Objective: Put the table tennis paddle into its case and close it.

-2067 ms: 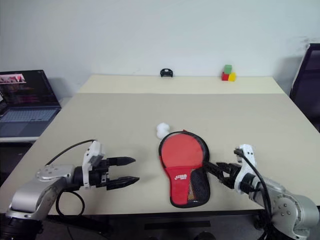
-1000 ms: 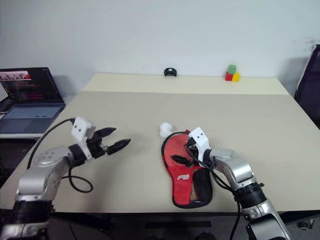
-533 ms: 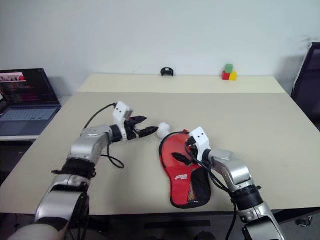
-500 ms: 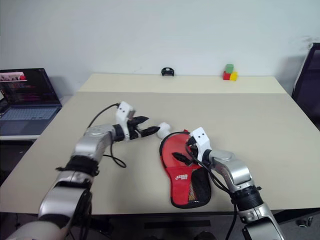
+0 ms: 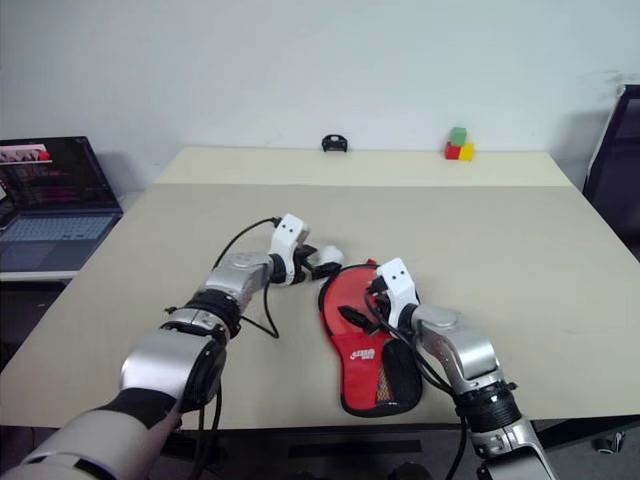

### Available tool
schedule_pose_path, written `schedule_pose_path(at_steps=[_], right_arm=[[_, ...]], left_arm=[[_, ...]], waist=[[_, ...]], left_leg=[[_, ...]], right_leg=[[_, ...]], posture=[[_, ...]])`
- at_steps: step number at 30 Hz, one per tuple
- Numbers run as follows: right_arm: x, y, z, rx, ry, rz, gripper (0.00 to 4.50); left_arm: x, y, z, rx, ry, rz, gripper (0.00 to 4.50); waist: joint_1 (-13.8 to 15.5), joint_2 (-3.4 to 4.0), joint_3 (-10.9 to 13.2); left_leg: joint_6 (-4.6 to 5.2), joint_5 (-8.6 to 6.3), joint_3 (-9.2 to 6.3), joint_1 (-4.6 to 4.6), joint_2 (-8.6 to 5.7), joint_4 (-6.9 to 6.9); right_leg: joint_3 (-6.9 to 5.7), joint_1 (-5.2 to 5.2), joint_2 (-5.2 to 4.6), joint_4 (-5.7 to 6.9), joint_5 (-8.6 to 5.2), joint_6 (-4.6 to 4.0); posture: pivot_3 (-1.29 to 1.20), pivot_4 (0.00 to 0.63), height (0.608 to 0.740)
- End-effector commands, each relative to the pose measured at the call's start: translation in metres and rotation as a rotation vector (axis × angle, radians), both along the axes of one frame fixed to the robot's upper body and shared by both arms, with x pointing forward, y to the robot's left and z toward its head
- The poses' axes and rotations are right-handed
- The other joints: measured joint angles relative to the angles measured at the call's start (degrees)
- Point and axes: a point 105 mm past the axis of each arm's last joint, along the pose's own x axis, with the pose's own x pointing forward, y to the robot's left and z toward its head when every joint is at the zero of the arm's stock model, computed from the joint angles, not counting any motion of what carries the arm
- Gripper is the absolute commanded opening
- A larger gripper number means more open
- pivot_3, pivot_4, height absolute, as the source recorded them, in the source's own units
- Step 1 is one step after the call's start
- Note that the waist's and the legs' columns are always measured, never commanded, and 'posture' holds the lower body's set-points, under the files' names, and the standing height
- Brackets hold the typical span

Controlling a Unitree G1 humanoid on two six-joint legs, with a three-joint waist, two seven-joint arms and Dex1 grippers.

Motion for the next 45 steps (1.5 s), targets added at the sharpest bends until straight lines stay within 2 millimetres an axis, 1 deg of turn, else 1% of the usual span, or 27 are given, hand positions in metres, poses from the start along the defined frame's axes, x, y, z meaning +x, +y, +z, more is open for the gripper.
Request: schedule_pose_path(at_steps=[1,2,8,10,12,16,19,24,28,32,36,43,45], right_arm=[[0.000,-0.004,0.010,0.019,-0.034,-0.020,4.50],[0.001,-0.004,0.010,0.019,-0.036,-0.023,4.50],[0.005,-0.008,0.011,-0.014,-0.069,-0.058,4.50],[0.005,-0.011,0.005,-0.023,-0.044,-0.067,4.50],[0.002,-0.011,-0.003,-0.050,-0.016,-0.066,4.50],[-0.003,-0.011,-0.018,-0.122,0.014,-0.049,4.50],[-0.009,-0.012,-0.030,-0.180,0.036,-0.029,4.50],[-0.017,-0.013,-0.040,-0.195,0.072,-0.019,4.50],[-0.022,-0.013,-0.046,-0.202,0.092,-0.020,4.50],[-0.026,-0.014,-0.050,-0.208,0.106,-0.026,4.50],[-0.031,-0.016,-0.055,-0.207,0.124,-0.039,4.50],[-0.042,-0.020,-0.061,-0.208,0.152,-0.069,4.50],[-0.048,-0.018,-0.061,-0.202,0.159,-0.078,4.50]], left_arm=[[0.002,-0.003,0.004,-0.002,-0.013,-0.001,3.59],[0.002,-0.003,0.004,-0.004,-0.011,0.000,3.19],[0.000,-0.002,-0.001,-0.002,0.000,-0.003,1.21],[-0.001,0.001,-0.003,0.005,0.003,-0.006,0.64],[-0.001,0.005,-0.002,0.020,-0.005,-0.002,0.27],[0.002,0.007,0.007,0.046,-0.045,-0.012,0.20],[0.005,0.000,0.020,0.072,-0.089,-0.041,0.20],[0.011,-0.012,0.040,0.129,-0.165,-0.050,0.20],[0.014,-0.025,0.050,0.136,-0.203,-0.054,0.20],[0.014,-0.046,0.058,0.181,-0.266,-0.084,0.20],[0.016,-0.065,0.067,0.190,-0.338,-0.073,0.20],[0.011,-0.099,0.067,0.302,-0.442,-0.116,0.20],[0.010,-0.104,0.069,0.316,-0.462,-0.117,0.20]], waist=[[0.0,0.00,0.0],[0.0,0.00,0.0],[0.0,0.00,0.0],[0.0,0.00,0.0],[0.0,-0.01,0.0],[-0.1,-0.02,0.0],[-0.1,-0.05,-0.1],[0.0,-0.22,-0.2],[0.1,-0.29,-0.2],[0.1,-0.30,-0.2],[0.2,-0.32,-0.2],[0.5,-0.36,-0.3],[0.7,-0.37,-0.3]], left_leg=[[0.00,0.00,0.00,0.00,0.00,0.00],[0.00,0.00,0.00,0.01,0.00,0.00],[-0.02,0.02,0.00,0.03,0.00,0.01],[-0.03,0.02,0.00,0.03,0.00,0.02],[-0.03,0.02,0.00,0.03,0.00,0.02],[-0.03,0.02,0.00,0.04,0.00,0.03],[-0.03,0.02,0.00,0.06,0.01,0.03],[-0.03,0.03,-0.03,0.05,-0.01,0.05],[-0.03,0.03,-0.06,0.07,-0.03,0.07],[-0.03,0.03,-0.07,0.10,-0.03,0.07],[-0.03,0.03,-0.09,0.09,-0.03,0.07],[-0.02,0.03,-0.15,0.09,-0.08,0.08],[-0.02,0.04,-0.18,0.08,-0.11,0.09]], right_leg=[[0.00,0.00,0.00,0.01,0.00,0.00],[0.00,0.00,0.00,0.02,0.00,0.00],[0.01,0.00,0.01,0.07,0.00,0.00],[0.01,0.00,0.01,0.08,0.00,0.00],[0.01,0.00,0.01,0.09,0.00,0.00],[0.01,0.01,0.01,0.10,0.00,0.00],[0.01,0.02,0.02,0.10,0.00,0.00],[-0.05,0.06,0.08,0.09,0.00,0.00],[-0.09,0.13,0.08,0.06,0.00,0.01],[-0.10,0.15,0.08,0.08,0.00,0.01],[-0.10,0.16,0.08,0.08,0.00,0.01],[-0.12,0.21,0.08,0.08,0.00,0.02],[-0.14,0.23,0.08,0.08,0.00,0.02]], posture=[[0.00,0.150,0.740],[0.00,0.150,0.740],[0.00,0.150,0.740],[0.00,0.150,0.740],[0.00,0.150,0.740],[0.00,0.150,0.740],[0.00,0.150,0.740],[0.00,0.150,0.740],[0.00,0.150,0.740],[0.00,0.150,0.740],[0.00,0.150,0.740],[0.00,0.150,0.740],[0.00,0.150,0.740]])
